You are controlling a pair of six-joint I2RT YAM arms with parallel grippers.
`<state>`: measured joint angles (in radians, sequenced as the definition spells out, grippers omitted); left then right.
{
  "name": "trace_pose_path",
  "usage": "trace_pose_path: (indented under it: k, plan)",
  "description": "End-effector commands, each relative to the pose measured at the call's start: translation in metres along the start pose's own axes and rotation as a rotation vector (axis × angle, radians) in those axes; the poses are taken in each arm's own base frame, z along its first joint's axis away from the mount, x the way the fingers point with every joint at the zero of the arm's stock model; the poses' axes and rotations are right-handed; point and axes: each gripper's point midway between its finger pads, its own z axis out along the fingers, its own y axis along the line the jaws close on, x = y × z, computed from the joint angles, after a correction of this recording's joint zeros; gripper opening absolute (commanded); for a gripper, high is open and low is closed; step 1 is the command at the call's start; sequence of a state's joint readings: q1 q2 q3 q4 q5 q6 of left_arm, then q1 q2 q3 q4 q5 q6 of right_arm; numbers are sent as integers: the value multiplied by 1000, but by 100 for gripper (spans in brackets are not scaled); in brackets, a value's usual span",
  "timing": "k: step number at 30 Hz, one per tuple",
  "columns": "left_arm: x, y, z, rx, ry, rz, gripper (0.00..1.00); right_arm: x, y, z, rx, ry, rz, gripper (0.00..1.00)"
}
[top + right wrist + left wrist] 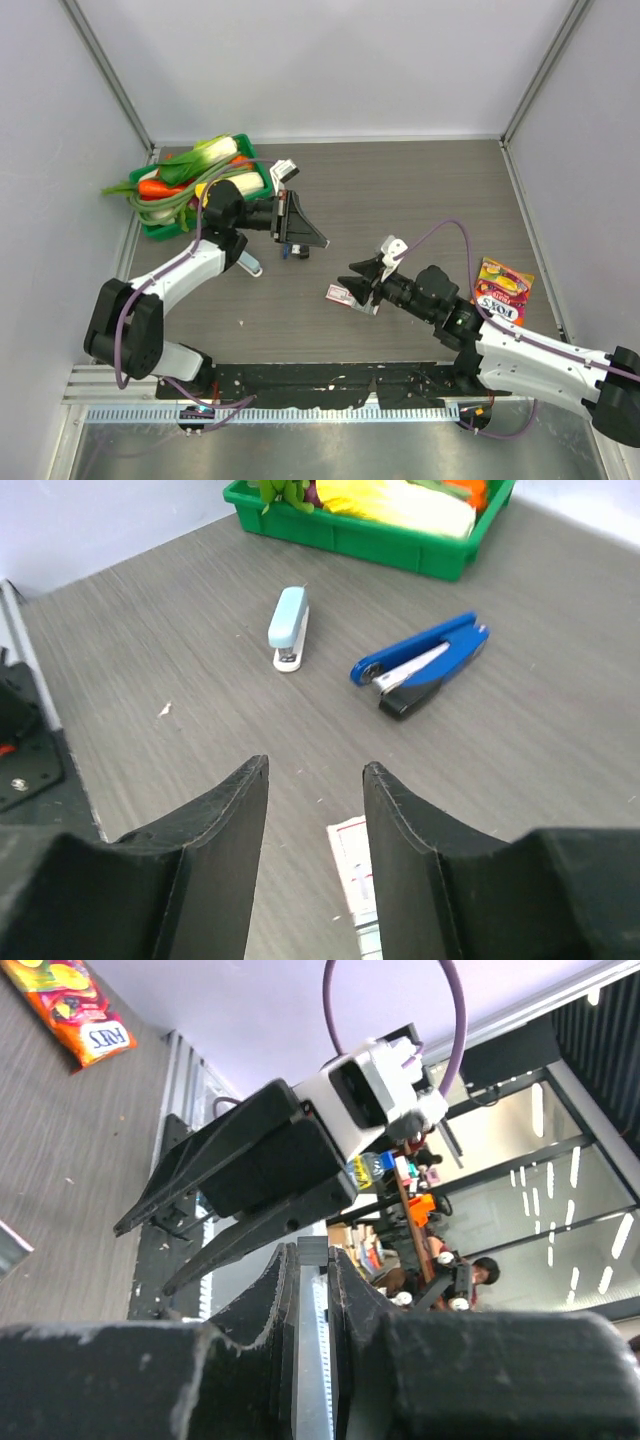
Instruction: Unload the staples from the stapler
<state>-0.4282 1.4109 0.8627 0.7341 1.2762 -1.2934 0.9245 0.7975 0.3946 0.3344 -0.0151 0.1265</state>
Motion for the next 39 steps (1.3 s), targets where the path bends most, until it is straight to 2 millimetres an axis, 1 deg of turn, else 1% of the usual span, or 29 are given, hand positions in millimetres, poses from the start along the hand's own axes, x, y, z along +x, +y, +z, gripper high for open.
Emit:
trace_pose_path:
  k: [1,5,8,10,11,13,14,17,20,21,23,24,27,31,39]
  plan:
    - [-10,-27,-3,76,-26,0,7,-56,-2,4,35,-182,-288,49]
    - [-5,-23,-5,72,-30,-17,8,-72,-3,4,48,-225,-394,49]
    - [0,-20,-5,68,-25,-28,8,-87,4,2,24,-267,-428,49]
    - [1,-18,-5,66,-24,-37,8,-93,10,2,-7,-282,-440,49]
    - [2,-18,-6,65,-24,-37,8,-100,12,2,-12,-296,-441,48]
    - [3,-19,-6,65,-26,-37,8,-105,25,2,-77,-308,-448,48]
    - [3,-18,-6,63,-27,-42,8,-111,29,4,-90,-316,-450,47]
    - [4,-18,-6,64,-24,-45,8,-119,39,6,-129,-323,-461,47]
    - [5,-20,-7,65,-21,-42,9,-123,49,9,-172,-321,-469,47]
    - [5,-21,-7,64,-22,-43,8,-122,50,11,-182,-312,-470,46]
    - [5,-22,-7,66,-21,-40,8,-126,55,13,-194,-317,-480,44]
    - [5,-23,-7,66,-22,-39,8,-123,56,16,-194,-307,-483,43]
    - [7,-22,-7,65,-18,-43,9,-125,56,17,-188,-309,-490,41]
    - [8,-22,-8,64,-19,-41,9,-125,56,17,-182,-309,-490,34]
    - [12,-24,-7,68,-5,-39,9,-127,51,18,-148,-313,-499,32]
